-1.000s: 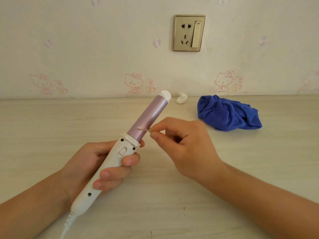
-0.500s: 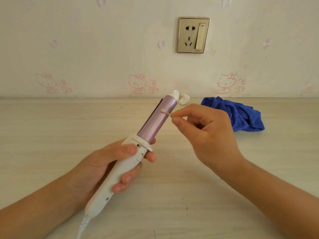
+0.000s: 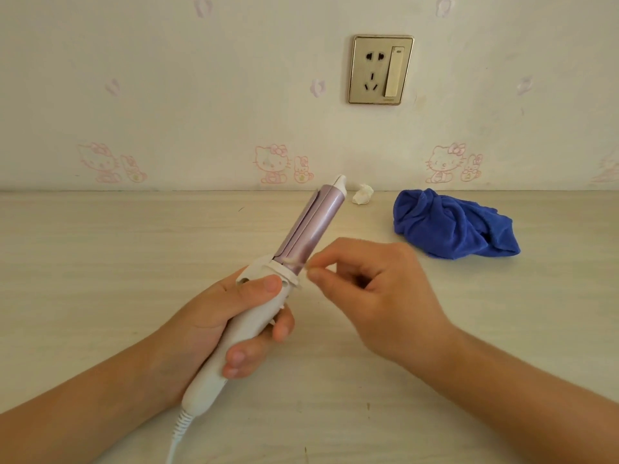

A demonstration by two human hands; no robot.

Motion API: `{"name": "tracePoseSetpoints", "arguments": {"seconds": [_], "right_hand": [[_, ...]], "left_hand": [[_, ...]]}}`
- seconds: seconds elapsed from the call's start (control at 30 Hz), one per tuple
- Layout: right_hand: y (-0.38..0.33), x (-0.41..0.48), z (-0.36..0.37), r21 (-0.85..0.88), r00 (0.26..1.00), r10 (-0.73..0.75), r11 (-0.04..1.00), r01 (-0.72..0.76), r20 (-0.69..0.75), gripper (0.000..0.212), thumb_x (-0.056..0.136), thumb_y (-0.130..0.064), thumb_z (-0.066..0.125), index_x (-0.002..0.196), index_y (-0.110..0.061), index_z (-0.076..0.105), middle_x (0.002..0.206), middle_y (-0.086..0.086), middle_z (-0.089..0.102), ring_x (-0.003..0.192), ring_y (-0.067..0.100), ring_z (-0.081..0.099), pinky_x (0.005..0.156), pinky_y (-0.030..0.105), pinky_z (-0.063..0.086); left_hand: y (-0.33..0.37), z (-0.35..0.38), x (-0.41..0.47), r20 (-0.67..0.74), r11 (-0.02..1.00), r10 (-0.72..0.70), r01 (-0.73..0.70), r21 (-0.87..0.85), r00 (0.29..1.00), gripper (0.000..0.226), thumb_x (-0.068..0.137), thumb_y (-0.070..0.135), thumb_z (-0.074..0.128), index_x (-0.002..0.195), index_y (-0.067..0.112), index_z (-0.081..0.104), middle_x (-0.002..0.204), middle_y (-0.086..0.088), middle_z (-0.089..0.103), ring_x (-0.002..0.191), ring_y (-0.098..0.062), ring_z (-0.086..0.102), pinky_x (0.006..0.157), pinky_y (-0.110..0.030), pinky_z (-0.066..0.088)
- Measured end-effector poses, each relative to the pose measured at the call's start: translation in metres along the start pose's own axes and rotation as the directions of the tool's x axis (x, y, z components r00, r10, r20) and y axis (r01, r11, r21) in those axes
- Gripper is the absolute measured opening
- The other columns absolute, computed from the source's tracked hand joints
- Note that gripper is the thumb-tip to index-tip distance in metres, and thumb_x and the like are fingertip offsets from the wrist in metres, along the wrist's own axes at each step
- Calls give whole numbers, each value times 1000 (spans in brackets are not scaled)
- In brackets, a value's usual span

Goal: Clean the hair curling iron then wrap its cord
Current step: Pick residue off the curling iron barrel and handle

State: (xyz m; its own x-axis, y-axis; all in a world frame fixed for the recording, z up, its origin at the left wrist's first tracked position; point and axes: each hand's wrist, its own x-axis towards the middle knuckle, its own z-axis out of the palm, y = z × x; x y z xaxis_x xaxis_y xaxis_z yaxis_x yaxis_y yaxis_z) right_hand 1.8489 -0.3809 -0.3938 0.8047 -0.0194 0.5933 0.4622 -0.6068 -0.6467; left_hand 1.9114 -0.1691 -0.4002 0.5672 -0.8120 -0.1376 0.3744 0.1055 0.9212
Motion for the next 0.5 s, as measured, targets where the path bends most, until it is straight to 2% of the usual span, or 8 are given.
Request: {"name": "tracePoseSetpoints", "arguments": {"seconds": [0.07,0.2,0.3,0.4,0.5], "right_hand": [[1,2,-1,-12,1000,1,1000,-1,-5,11,91,-14,74,82,-20,76,47,-9,43,45,7,36,49,19,33],[14,16,-26,33,982,98,995,-94,-159,11,91,-8,75,83,-14,77,45,-2,41,44,7,33,47,18,32],[9,9,-13,30,994,61,998,-58,-86,11,92,-11,75,82,-16,76,45,-9,40,43,6,32,47,18,31],[1,3,-2,6,1000,-2,1000,2,-19,9,90,-18,73,82,-21,75,47,-11,40,43,6,34,48,16,31],[13,15,-20,31,986,81,996,-78,-142,9,92,-12,74,84,-16,76,46,-10,40,44,6,32,48,13,30]], "left_hand": [[-3,-2,0,7,1000,15,-15,-10,1000,55,79,37,84,119,5,62,82,-20,65,34,-8,42,36,-16,37],[-8,-2,0,96,999,48,-49,7,994,39,85,11,73,120,4,60,102,-25,67,46,-13,47,42,-22,43],[-8,-5,2,113,998,58,-61,19,992,43,87,7,71,127,4,58,105,-20,69,48,-11,49,44,-22,45],[-6,-5,3,84,998,52,-54,17,995,28,86,11,75,113,13,66,93,-13,71,44,-8,48,41,-20,43],[-7,-3,1,46,1000,3,-3,21,999,17,83,16,79,96,24,70,86,-16,67,37,-7,45,36,-17,39]]}}
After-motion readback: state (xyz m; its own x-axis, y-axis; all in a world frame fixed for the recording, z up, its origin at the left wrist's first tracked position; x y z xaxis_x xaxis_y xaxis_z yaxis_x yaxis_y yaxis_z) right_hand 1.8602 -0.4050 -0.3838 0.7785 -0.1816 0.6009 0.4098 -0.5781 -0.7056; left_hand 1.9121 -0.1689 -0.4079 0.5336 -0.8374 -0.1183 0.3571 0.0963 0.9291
